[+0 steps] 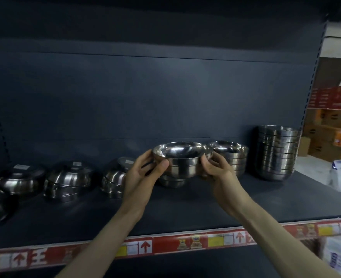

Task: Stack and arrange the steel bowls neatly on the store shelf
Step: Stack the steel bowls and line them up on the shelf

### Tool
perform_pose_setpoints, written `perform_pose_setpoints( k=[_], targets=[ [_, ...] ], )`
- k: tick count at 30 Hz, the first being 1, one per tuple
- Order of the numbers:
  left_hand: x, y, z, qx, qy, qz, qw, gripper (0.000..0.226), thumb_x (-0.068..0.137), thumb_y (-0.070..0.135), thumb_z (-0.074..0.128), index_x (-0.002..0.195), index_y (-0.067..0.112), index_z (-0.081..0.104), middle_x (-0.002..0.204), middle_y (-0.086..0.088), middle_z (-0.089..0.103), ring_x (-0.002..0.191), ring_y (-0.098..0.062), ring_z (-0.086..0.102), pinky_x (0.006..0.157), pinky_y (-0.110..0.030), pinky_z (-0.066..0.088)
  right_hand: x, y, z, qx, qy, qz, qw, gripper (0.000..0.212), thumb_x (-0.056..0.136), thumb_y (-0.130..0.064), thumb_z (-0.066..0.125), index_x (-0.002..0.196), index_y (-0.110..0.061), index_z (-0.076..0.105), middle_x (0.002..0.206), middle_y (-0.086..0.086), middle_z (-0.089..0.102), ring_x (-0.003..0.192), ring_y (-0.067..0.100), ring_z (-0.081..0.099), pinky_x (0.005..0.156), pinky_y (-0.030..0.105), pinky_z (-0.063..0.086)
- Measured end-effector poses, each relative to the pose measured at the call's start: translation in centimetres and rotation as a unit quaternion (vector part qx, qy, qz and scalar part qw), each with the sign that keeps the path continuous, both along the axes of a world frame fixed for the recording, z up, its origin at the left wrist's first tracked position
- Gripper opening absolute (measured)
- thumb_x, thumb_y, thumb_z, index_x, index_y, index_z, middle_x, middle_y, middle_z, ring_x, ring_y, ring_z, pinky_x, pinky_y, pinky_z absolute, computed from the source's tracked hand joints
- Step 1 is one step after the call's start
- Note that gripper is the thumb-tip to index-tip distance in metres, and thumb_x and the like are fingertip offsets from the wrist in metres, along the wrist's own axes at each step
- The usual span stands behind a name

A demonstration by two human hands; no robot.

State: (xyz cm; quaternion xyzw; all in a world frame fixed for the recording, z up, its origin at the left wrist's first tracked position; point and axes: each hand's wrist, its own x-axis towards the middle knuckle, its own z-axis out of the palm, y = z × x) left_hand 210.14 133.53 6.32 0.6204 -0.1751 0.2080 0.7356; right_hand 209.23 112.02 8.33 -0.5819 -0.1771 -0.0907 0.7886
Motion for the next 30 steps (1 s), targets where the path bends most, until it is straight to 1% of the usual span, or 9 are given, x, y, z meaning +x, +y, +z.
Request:
perform_pose_setpoints(
  k=[3,6,9,16,18,21,24,27,30],
  targets=[
    [0.7,-0.1,-0.7,-0.006,-0.013,0.023,1.0,0.067,0.081,0.035,0.085,0.142,0.02,0.064,0.133,0.003,0.075,0.131,-0.012,0.067,0.115,-0.038,0.048,1.5,0.0,-1.1,-0.037,-0.01,-0.049,0.998,0.043,0.08,-0.046,0.085,0.111,-0.021,0.069,0.095,-0.01,0.069,0.096,0.01,0.066,0.104,0.043,0.048],
    [1.8,-0.4,-0.7,0.004,-0.029,0.04,0.999,0.064,0.085,0.034,0.08,0.144,0.02,0.062,0.134,0.006,0.074,0.13,-0.009,0.066,0.112,-0.032,0.051,2.6,0.6,-1.7,-0.047,-0.007,-0.096,0.994,0.075,0.076,-0.059,0.087,0.139,-0.026,0.064,0.127,-0.006,0.072,0.123,0.012,0.067,0.117,0.042,0.048],
    [3.2,-0.9,-0.3,0.019,-0.051,0.059,0.997,0.061,0.089,0.031,0.076,0.147,0.021,0.058,0.137,0.01,0.072,0.131,-0.004,0.064,0.11,-0.021,0.051,3.4,1.5,-1.5,-0.029,-0.02,-0.12,0.992,0.06,0.094,-0.04,0.081,0.146,-0.032,0.054,0.136,-0.011,0.064,0.125,0.001,0.064,0.095,0.015,0.054],
    [6.4,-0.3,-0.5,0.092,-0.062,0.07,0.991,0.059,0.1,0.039,0.064,0.155,0.04,0.045,0.152,0.019,0.059,0.14,0.002,0.055,0.114,-0.017,0.045,6.3,2.1,-1.5,-0.086,-0.076,-0.13,0.985,0.053,0.104,-0.02,0.067,0.154,-0.021,0.05,0.136,-0.004,0.07,0.126,0.007,0.066,0.11,0.024,0.052],
    [7.2,-0.3,-1.0,0.103,-0.054,0.077,0.99,0.053,0.102,0.042,0.062,0.149,0.052,0.041,0.153,0.022,0.056,0.144,0.001,0.051,0.119,-0.024,0.043,6.9,2.1,-1.6,-0.114,-0.092,-0.13,0.981,0.048,0.105,-0.019,0.065,0.152,-0.02,0.052,0.131,-0.005,0.073,0.123,0.006,0.068,0.107,0.022,0.053],
    [8.8,-0.3,-2.7,0.12,-0.043,0.099,0.987,0.064,0.101,0.059,0.06,0.158,0.048,0.033,0.162,0.019,0.048,0.151,-0.003,0.043,0.126,-0.041,0.037,8.0,1.9,-2.4,-0.142,-0.094,-0.127,0.977,0.043,0.106,-0.019,0.064,0.149,-0.021,0.055,0.131,-0.012,0.074,0.126,0.0,0.065,0.102,0.014,0.05],
    [9.7,-0.3,-3.8,0.144,-0.026,0.105,0.984,0.08,0.097,0.068,0.055,0.166,0.041,0.026,0.167,0.019,0.039,0.155,0.0,0.035,0.128,-0.044,0.034,9.4,1.5,-4.0,-0.187,-0.099,-0.149,0.966,0.044,0.107,-0.034,0.065,0.15,-0.028,0.056,0.152,-0.011,0.058,0.141,-0.005,0.05,0.118,0.019,0.041],
    [10.3,-0.1,-4.6,0.171,-0.013,0.107,0.979,0.082,0.098,0.07,0.052,0.168,0.039,0.022,0.17,0.019,0.033,0.156,0.003,0.028,0.13,-0.042,0.031,10.1,1.6,-5.2,-0.207,-0.089,-0.179,0.958,0.045,0.106,-0.034,0.063,0.149,-0.039,0.049,0.16,-0.015,0.04,0.135,-0.028,0.036,0.11,-0.002,0.029],
    [10.6,-0.1,-5.2,0.203,-0.009,0.118,0.972,0.074,0.106,0.057,0.051,0.169,0.033,0.021,0.171,0.015,0.031,0.156,0.005,0.025,0.131,-0.036,0.028,10.5,1.9,-6.3,-0.218,-0.085,-0.19,0.954,0.044,0.106,-0.032,0.061,0.14,-0.053,0.044,0.157,-0.02,0.038,0.133,-0.033,0.031,0.105,-0.007,0.025]
  ],
)
